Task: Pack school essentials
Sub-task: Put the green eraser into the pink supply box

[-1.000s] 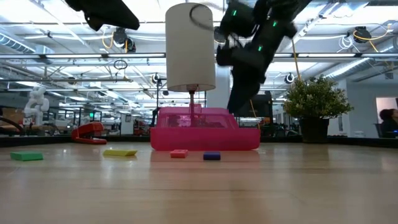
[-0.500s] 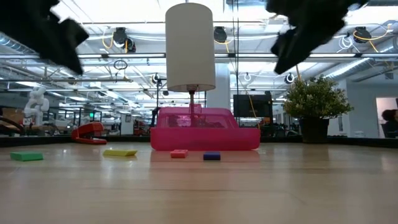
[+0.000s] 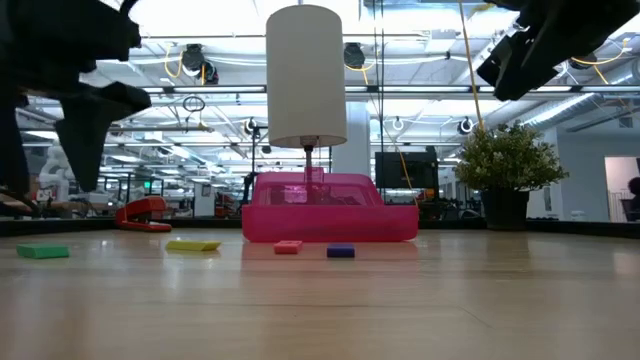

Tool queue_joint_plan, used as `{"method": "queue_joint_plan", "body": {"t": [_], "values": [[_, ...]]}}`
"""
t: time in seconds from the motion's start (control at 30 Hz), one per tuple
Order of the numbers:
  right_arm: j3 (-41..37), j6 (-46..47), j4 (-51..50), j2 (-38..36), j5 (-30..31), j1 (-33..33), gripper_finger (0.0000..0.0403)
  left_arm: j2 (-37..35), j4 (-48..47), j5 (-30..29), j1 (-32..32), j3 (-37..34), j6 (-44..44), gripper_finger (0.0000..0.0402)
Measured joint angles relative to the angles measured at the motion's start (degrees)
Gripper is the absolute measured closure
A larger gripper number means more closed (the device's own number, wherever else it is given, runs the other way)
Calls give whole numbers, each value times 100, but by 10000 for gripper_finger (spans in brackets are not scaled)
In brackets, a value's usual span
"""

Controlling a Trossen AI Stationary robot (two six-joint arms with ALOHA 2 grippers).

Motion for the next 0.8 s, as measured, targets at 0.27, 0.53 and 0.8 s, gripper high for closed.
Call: {"method": "queue_joint_plan", "body": {"t": [0.27, 0.53, 0.8], "values": [[0, -217, -8, -48, 15, 30, 247, 560, -3, 445, 267, -2, 339, 193], [0, -446, -6, -46, 134, 30, 248, 909, 0, 637, 402, -7, 480, 195], [0, -669, -12, -46, 149, 30, 248, 961, 180, 728, 478, -149, 339, 249]]}}
